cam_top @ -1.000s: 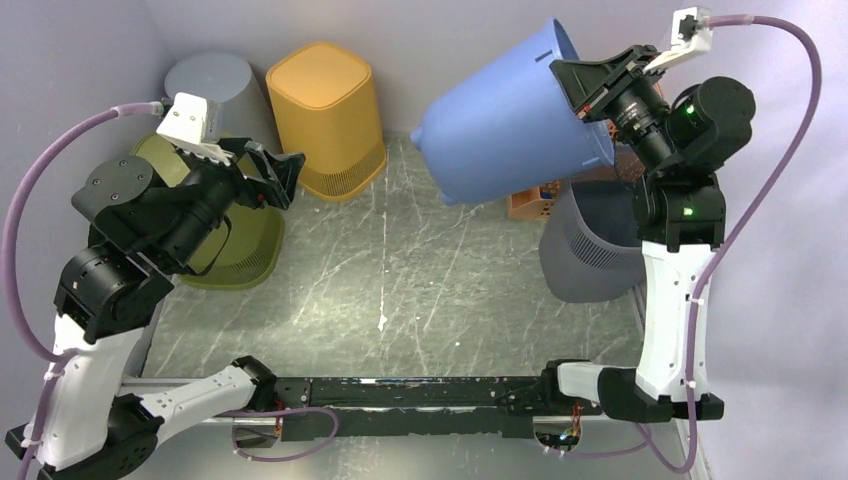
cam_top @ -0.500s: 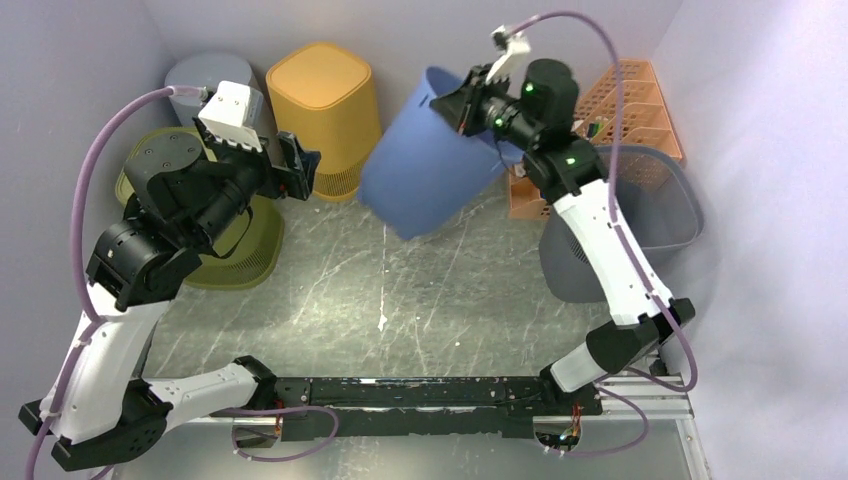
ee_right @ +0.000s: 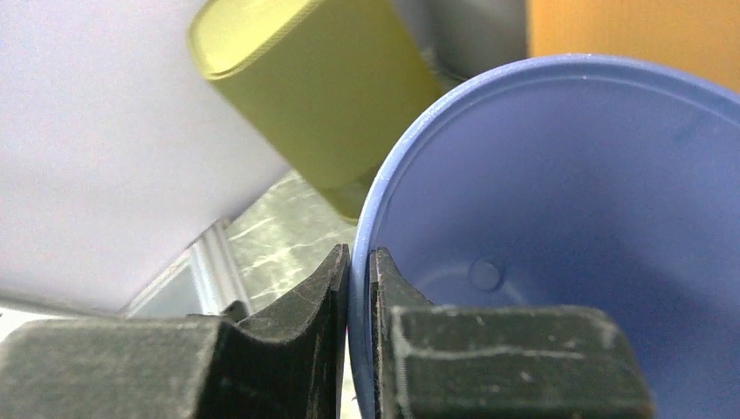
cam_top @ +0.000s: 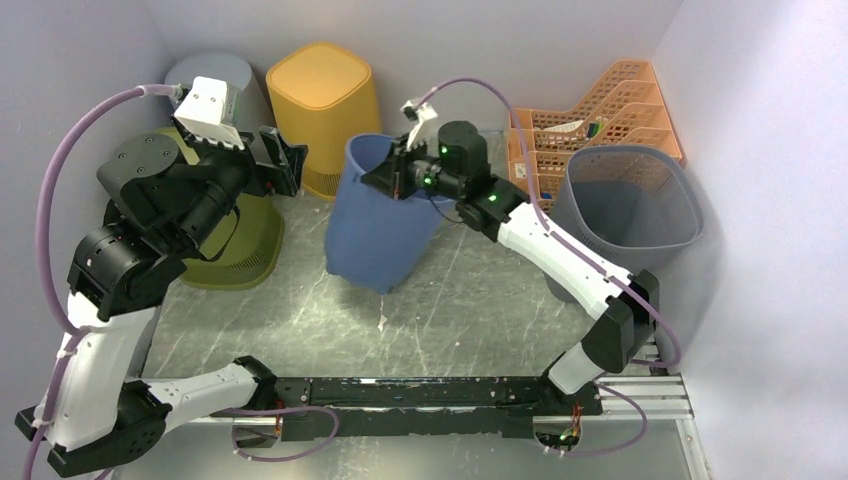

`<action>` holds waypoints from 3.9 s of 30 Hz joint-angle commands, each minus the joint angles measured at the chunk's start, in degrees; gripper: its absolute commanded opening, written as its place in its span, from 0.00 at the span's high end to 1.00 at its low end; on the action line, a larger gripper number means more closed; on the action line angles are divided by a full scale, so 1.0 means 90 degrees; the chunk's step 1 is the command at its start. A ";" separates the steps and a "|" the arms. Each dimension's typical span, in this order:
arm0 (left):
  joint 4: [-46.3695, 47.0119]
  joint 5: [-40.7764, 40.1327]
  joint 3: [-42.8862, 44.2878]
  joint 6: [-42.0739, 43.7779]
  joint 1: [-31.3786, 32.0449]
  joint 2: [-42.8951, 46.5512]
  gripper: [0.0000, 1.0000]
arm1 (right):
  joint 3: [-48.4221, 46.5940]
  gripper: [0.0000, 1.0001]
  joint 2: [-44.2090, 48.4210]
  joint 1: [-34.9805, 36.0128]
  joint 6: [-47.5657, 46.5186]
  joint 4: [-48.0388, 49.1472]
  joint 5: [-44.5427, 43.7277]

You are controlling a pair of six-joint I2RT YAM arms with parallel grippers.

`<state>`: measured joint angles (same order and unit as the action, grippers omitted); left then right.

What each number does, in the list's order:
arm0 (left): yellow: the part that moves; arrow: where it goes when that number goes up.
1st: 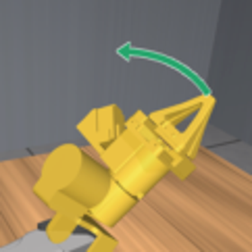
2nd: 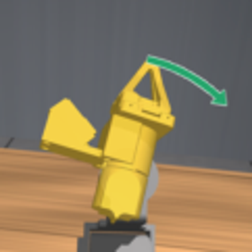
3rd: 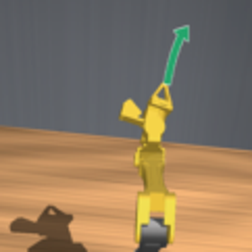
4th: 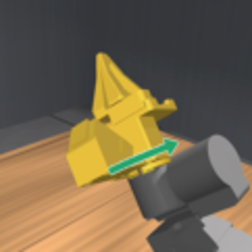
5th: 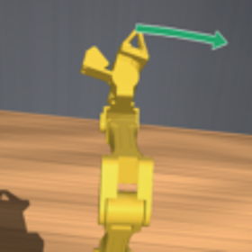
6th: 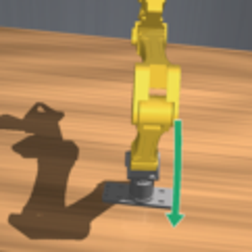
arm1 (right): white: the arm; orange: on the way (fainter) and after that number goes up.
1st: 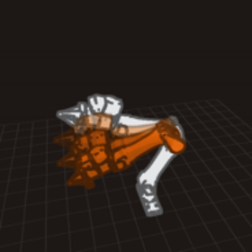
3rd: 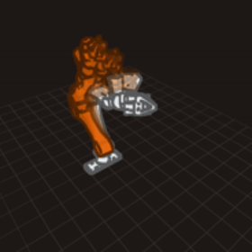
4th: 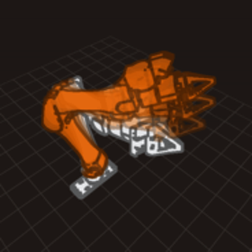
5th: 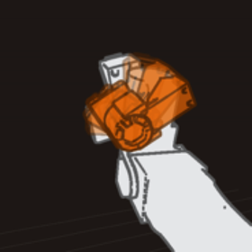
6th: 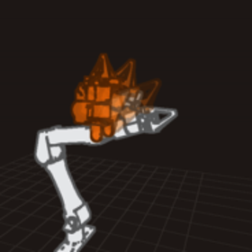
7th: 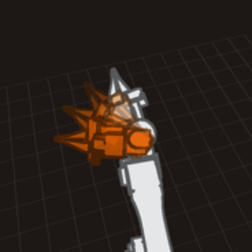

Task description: Turn the large container upside down

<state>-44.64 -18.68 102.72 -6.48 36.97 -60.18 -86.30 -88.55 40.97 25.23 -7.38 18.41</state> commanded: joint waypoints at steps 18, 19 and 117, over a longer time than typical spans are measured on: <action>-0.0413 -0.0294 0.0289 0.0022 0.0042 0.0006 0.01 | 0.1405 1.00 -0.0834 -0.0075 0.1717 0.3603 0.1249; -0.0418 -0.0289 0.0300 0.0021 0.0040 -0.0015 0.01 | 0.1430 1.00 -0.0869 -0.0072 0.1704 0.3615 0.1263; -0.0231 -0.0391 -0.0818 -0.0051 0.0040 0.0105 0.01 | -0.0137 0.57 -0.3741 0.0143 -0.0301 0.0953 -0.1638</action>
<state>-48.34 -22.94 95.81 -6.46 36.97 -60.03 -84.95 -121.12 40.40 21.21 -0.34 3.51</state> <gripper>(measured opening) 0.991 0.433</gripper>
